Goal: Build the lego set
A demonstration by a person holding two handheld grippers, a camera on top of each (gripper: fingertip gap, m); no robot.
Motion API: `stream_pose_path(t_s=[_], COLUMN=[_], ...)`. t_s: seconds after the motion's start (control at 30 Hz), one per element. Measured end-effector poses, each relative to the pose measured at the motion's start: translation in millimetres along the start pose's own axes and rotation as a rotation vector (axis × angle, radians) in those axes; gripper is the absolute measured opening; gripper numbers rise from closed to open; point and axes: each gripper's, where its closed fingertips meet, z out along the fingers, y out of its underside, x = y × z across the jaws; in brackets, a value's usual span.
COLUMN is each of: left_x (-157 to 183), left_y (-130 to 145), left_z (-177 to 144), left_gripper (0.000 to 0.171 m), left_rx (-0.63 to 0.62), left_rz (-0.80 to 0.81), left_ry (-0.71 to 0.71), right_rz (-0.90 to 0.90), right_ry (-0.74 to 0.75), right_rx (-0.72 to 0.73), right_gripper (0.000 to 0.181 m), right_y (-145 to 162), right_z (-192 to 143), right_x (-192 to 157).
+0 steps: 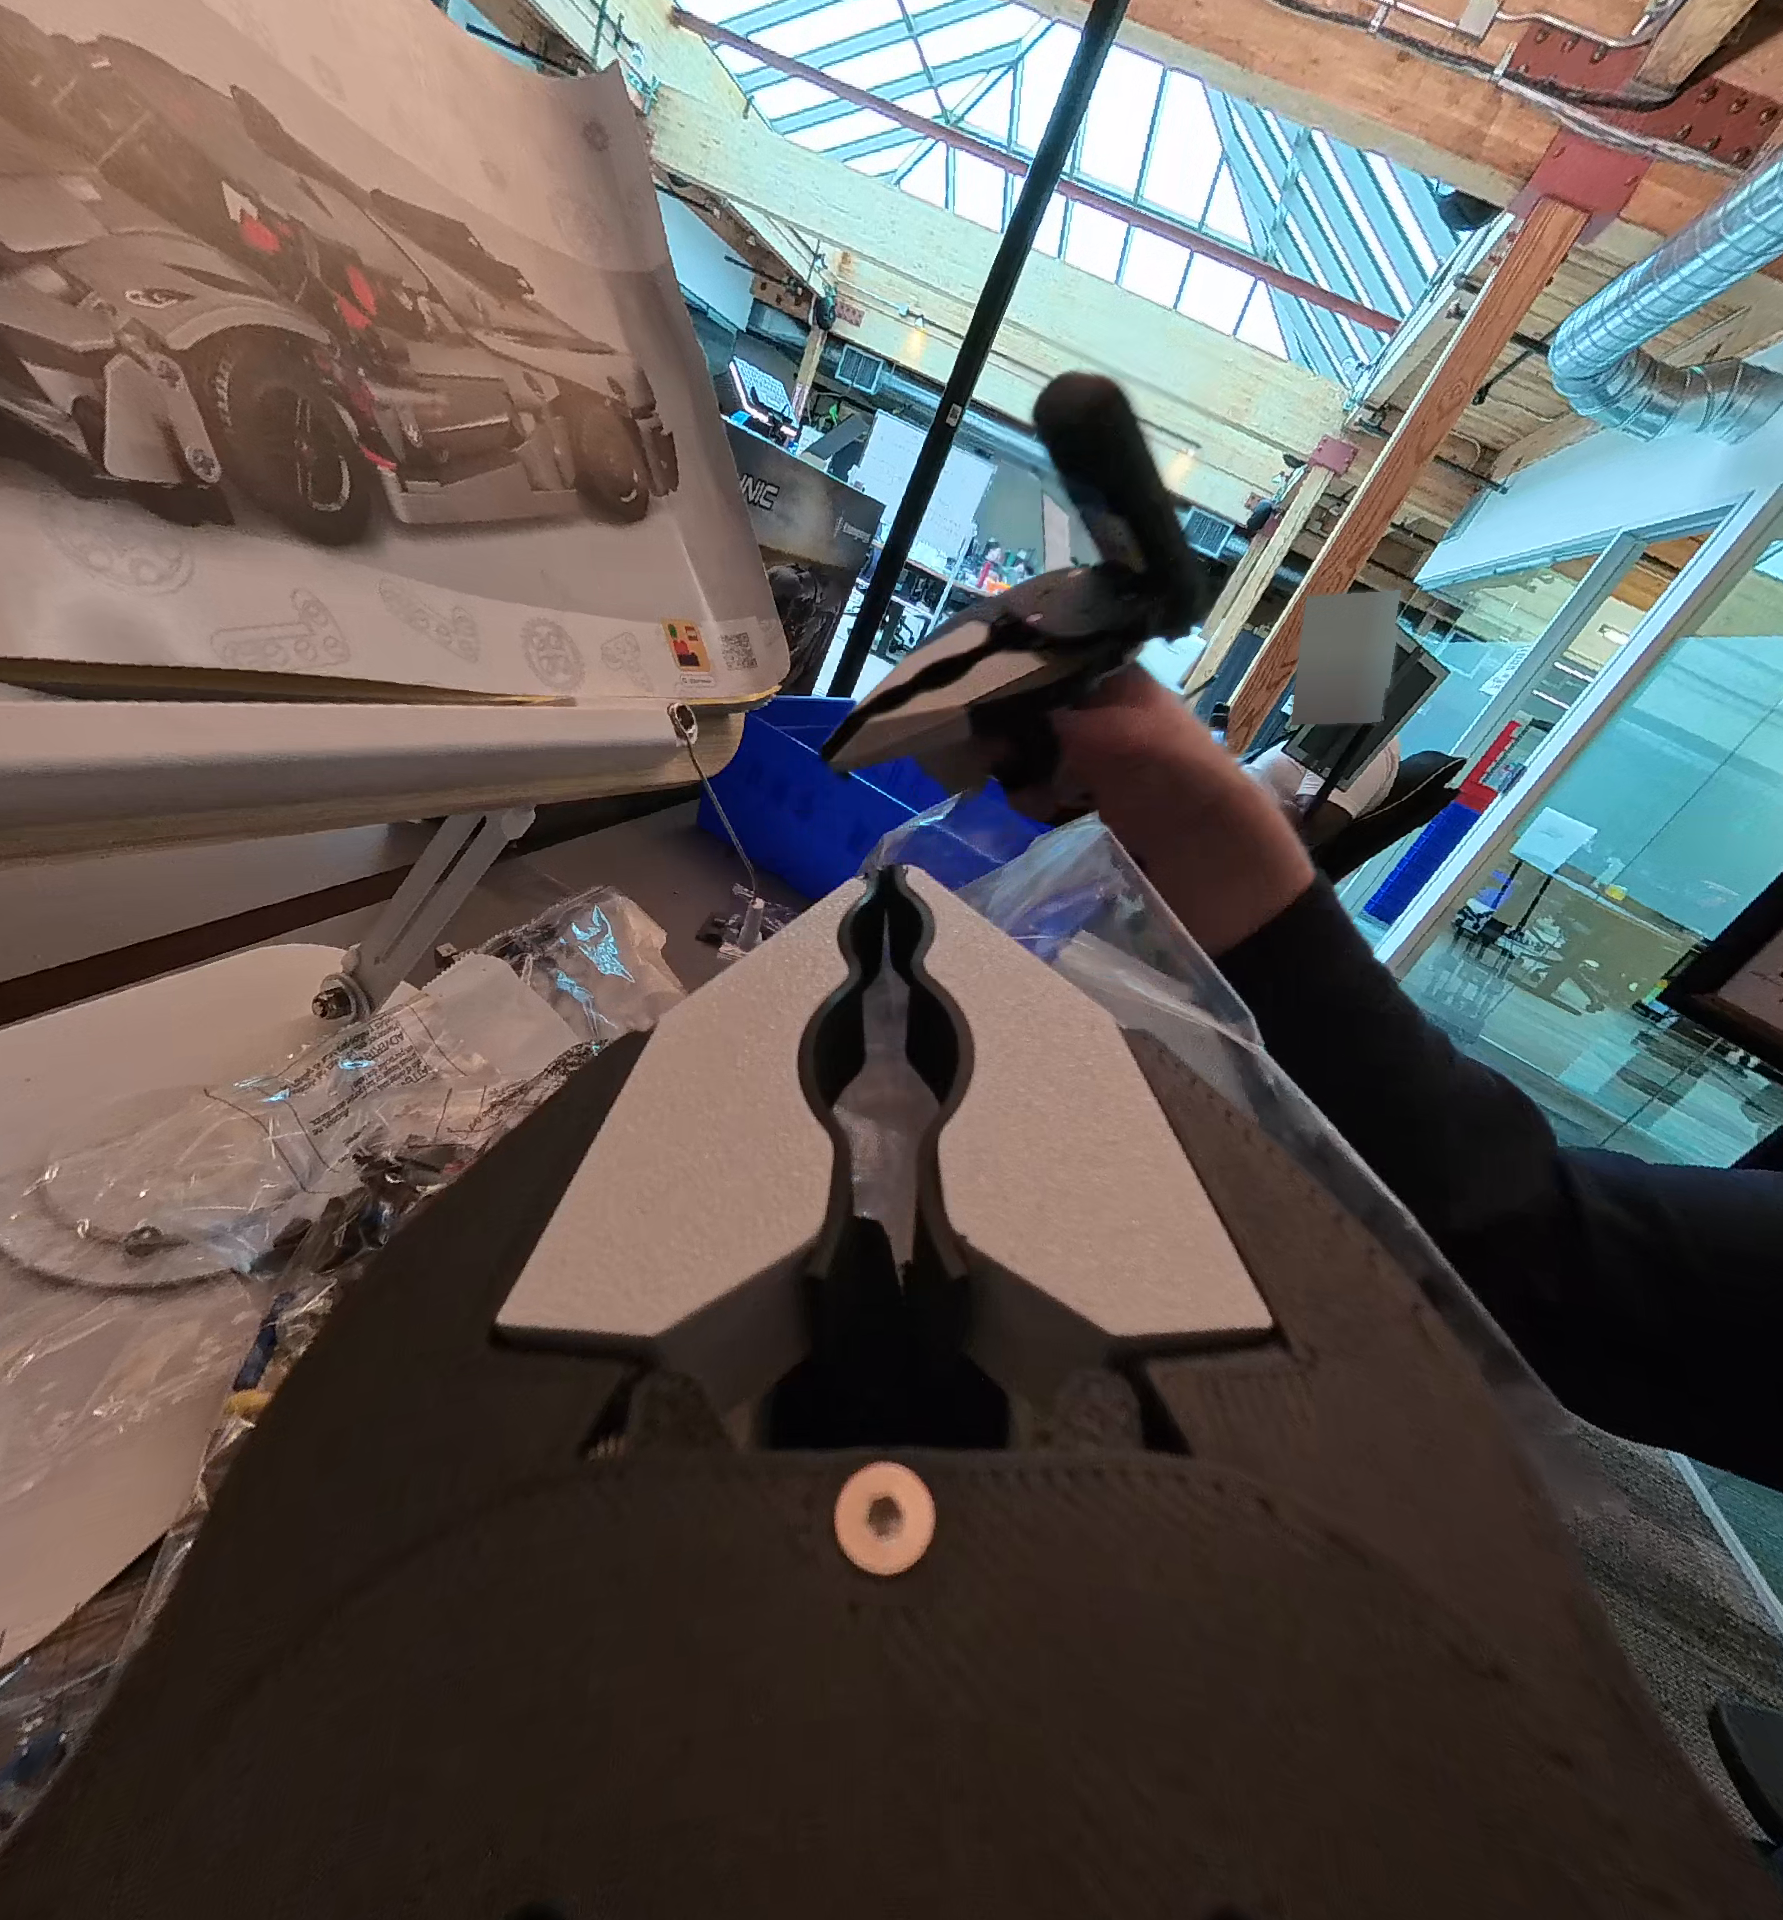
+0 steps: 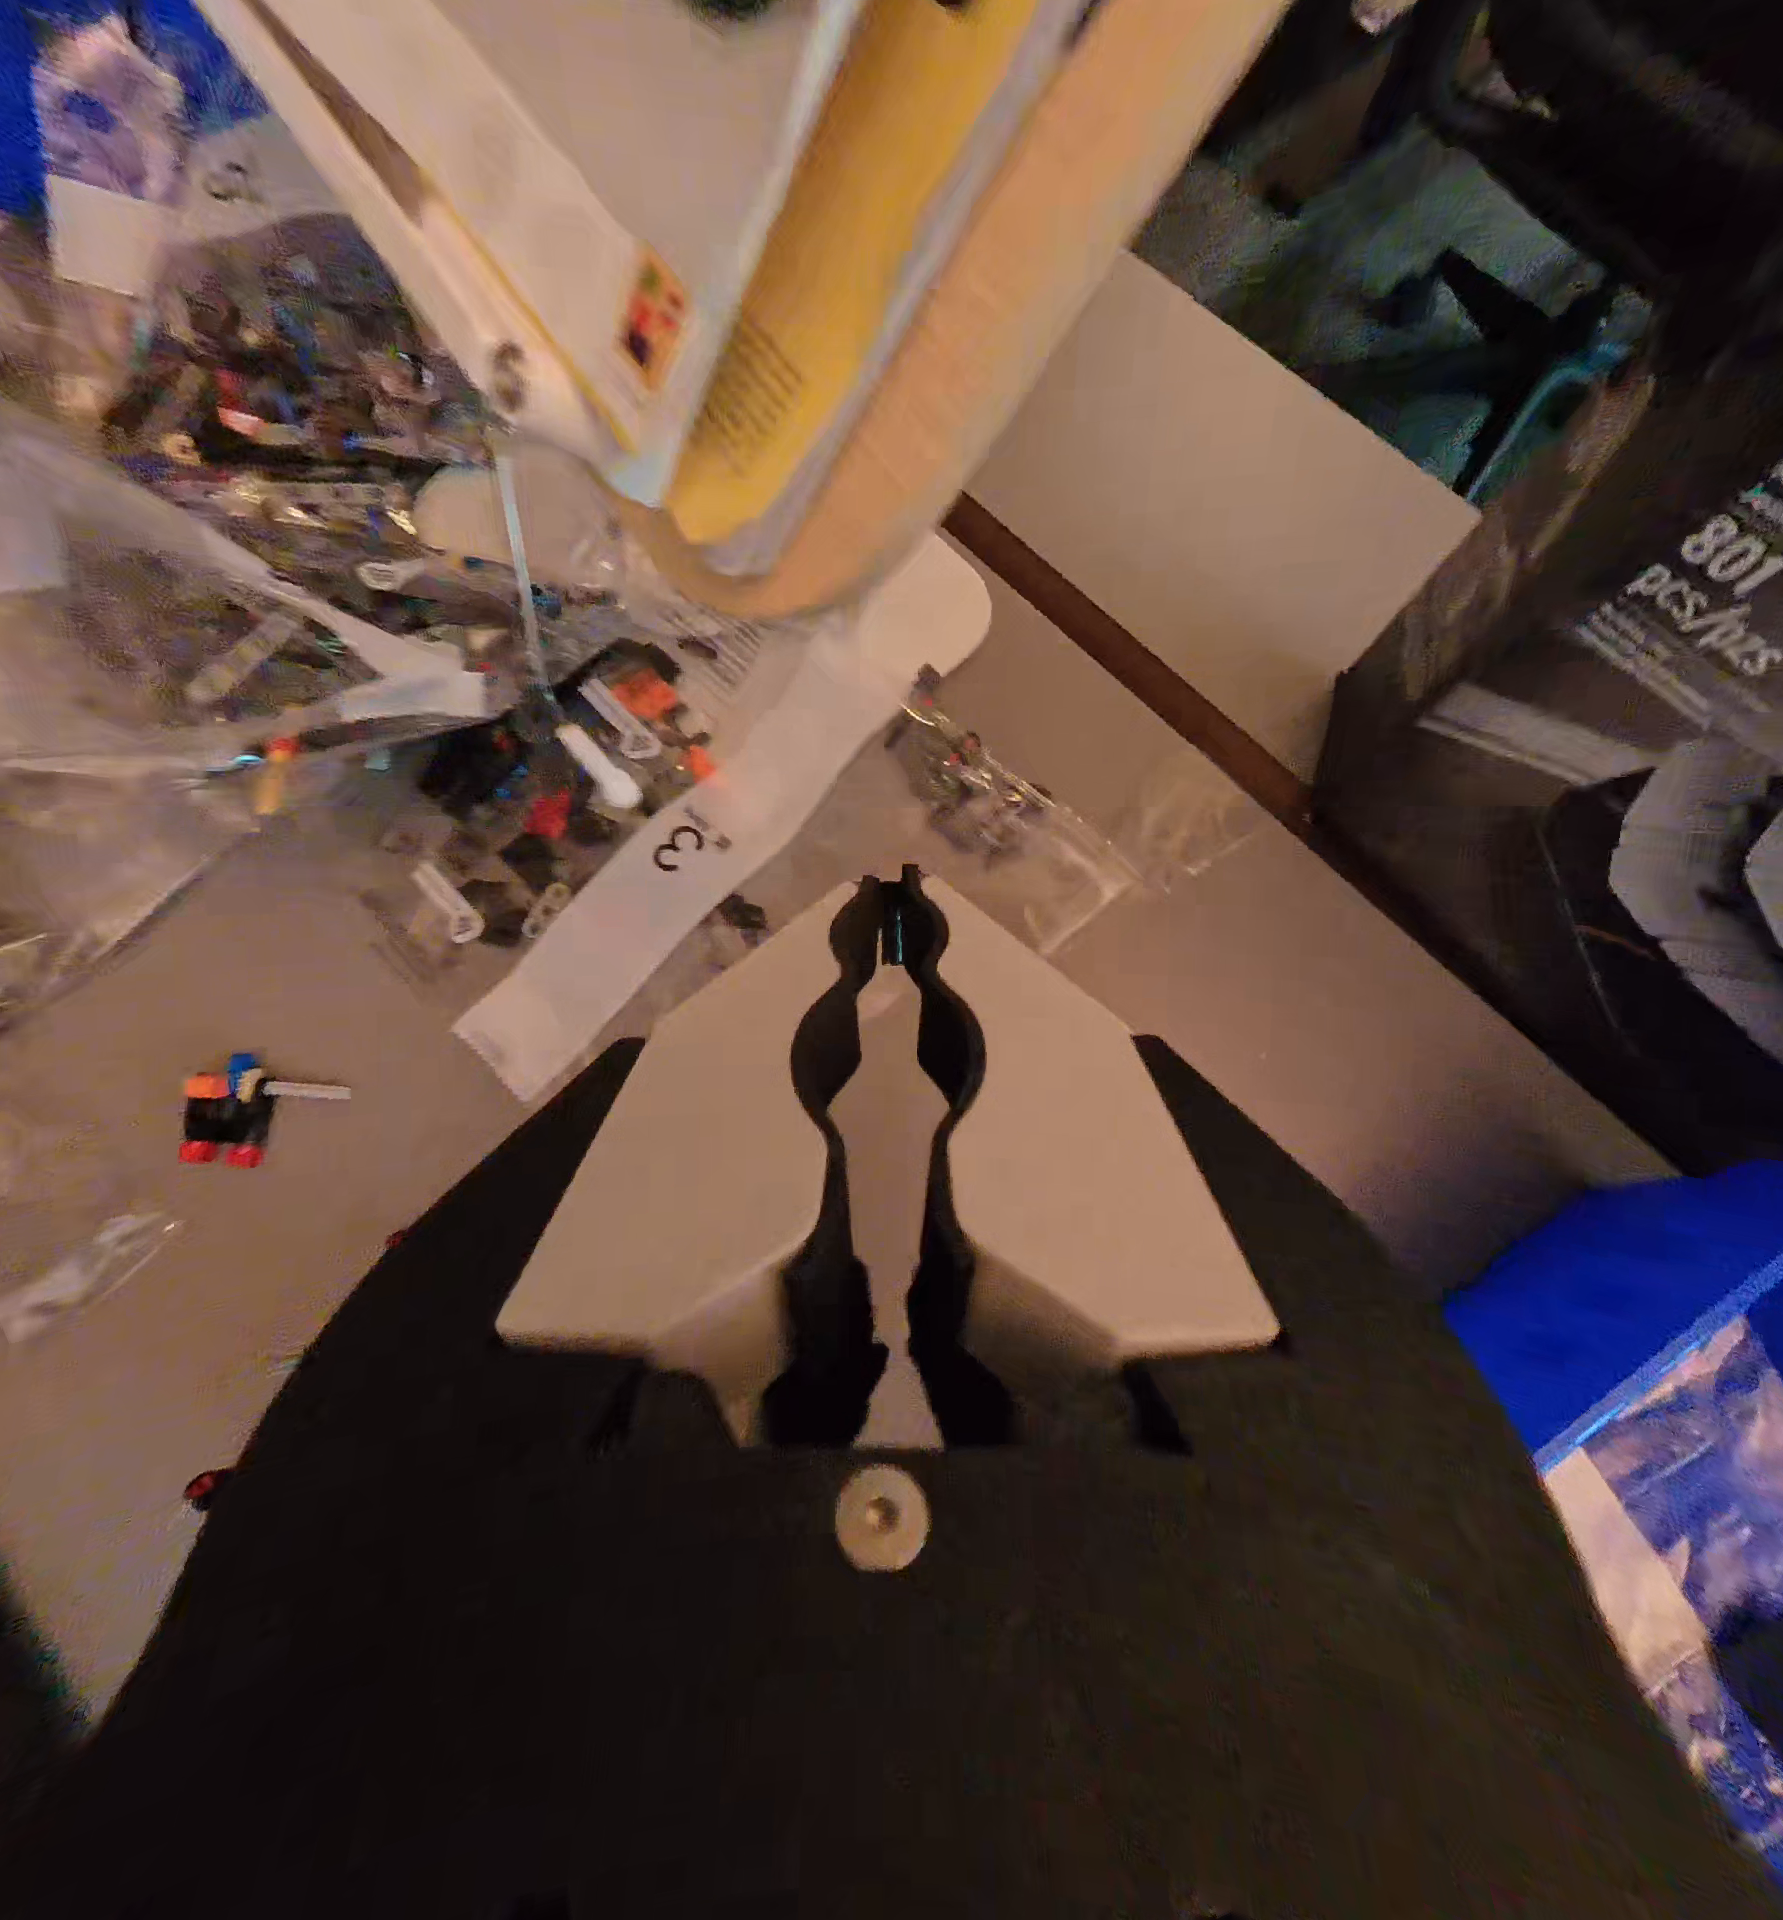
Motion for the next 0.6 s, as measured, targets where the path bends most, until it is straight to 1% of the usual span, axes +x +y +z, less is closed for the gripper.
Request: stream_pose_path(t_s=[0.07, 0.2, 0.3, 0.33, 0.43, 0.5, 0.6], left_x=[0.3, 0.7, 1.3, 1.7, 3.3, 5.1, 9.6], left_y=[-0.3, -0.2, -0.3, -0.2, -1.2, -2.0, -3.8], left_z=[0.0, 0.4, 0.7, 0.8, 1.1, 1.3, 2.4], left_gripper=[0.000, 0.000, 0.000, 0.000, 0.000, 0.000, 0.000], left_rx=[0.001, 0.001, 0.003, 0.003, 0.008, 0.012, 0.020], left_rz=[0.001, 0.001, -0.001, -0.001, -0.006, -0.010, -0.015], left_ry=[0.000, 0.000, 0.003, 0.004, 0.012, 0.019, 0.035], right_rz=[-0.047, -0.164, -0.263, -0.294, -0.352, -0.402, -0.515], right_ry=[-0.055, -0.228, -0.320, -0.355, -0.389, -0.447, -0.497], right_rx=[0.046, 0.140, 0.181, 0.195, 0.170, 0.170, 0.115], right_gripper=[0.001, 0.001, 0.001, 0.001, 0.001, 0.001, 0.001], right_y=[-15.8, -43.8, -55.6, -58.3, -57.8, -56.8, -48.6], right_z=[-15.5, -41.7, -56.8, -61.0, -62.9, -64.3, -54.0], right_x=[-23.8, -84.7, -125.2, -138.6, -161.5, -181.5, -212.4])
